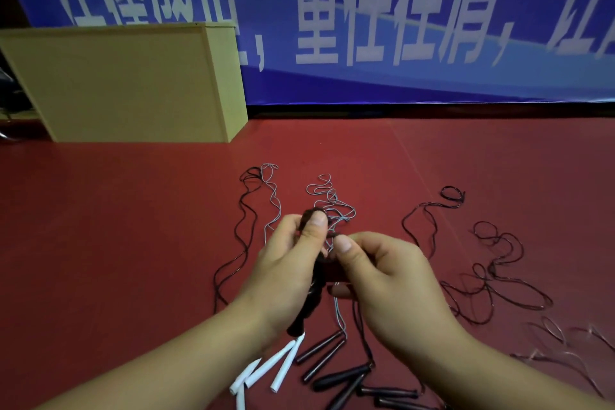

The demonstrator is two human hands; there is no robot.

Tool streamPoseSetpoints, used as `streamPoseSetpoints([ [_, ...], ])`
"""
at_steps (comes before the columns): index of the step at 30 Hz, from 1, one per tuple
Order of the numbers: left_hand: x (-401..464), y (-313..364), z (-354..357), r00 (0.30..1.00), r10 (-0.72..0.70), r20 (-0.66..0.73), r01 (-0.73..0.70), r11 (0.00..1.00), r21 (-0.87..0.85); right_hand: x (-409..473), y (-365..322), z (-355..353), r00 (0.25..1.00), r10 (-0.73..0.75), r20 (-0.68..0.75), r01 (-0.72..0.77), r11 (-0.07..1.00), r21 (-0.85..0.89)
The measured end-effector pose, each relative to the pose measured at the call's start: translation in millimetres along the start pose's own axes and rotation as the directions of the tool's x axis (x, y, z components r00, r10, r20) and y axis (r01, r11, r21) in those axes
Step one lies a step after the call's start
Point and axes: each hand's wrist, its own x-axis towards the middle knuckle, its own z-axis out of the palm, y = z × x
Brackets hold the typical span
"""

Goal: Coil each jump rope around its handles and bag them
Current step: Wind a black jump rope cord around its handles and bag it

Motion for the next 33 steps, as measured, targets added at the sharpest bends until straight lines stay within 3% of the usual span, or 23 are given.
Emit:
streamPoseSetpoints([
  [4,6,-2,-5,0.999,0.017,-0.041,-0.02,0.996,-0.09,1,-16,-2,0.979,0.165,0.119,-0.195,0.928,0.317],
  [7,7,-4,-6,1.0,0.007,-0.024,-0.009,0.997,-0.073,0,-21,-4,0.964,0.213,0.158,-0.26,0.884,0.388],
  [14,15,-13,-13,0.997,-0.027,-0.073,0.026,1.0,-0.012,5,-18,-4,0.96,0.21,0.184,-0.263,0.903,0.34],
  [18,15,-12,-15,1.0,0.0,-0.003,0.0,1.0,0.002,10,-20,-8,0.957,0.23,0.179,-0.275,0.917,0.289],
  [22,8,-12,-16,0.989,0.072,0.127,-0.088,0.988,0.129,17,-17,-12,0.955,0.269,0.125,-0.295,0.908,0.297],
  [26,4,-18,-19,0.965,0.11,0.238,-0.181,0.937,0.3,19,-12,-17,0.964,0.213,0.159,-0.252,0.921,0.296],
  [33,1,-22,-22,0.941,0.129,0.314,-0.262,0.864,0.43,16,-6,-20,0.963,0.148,0.225,-0.206,0.944,0.258],
])
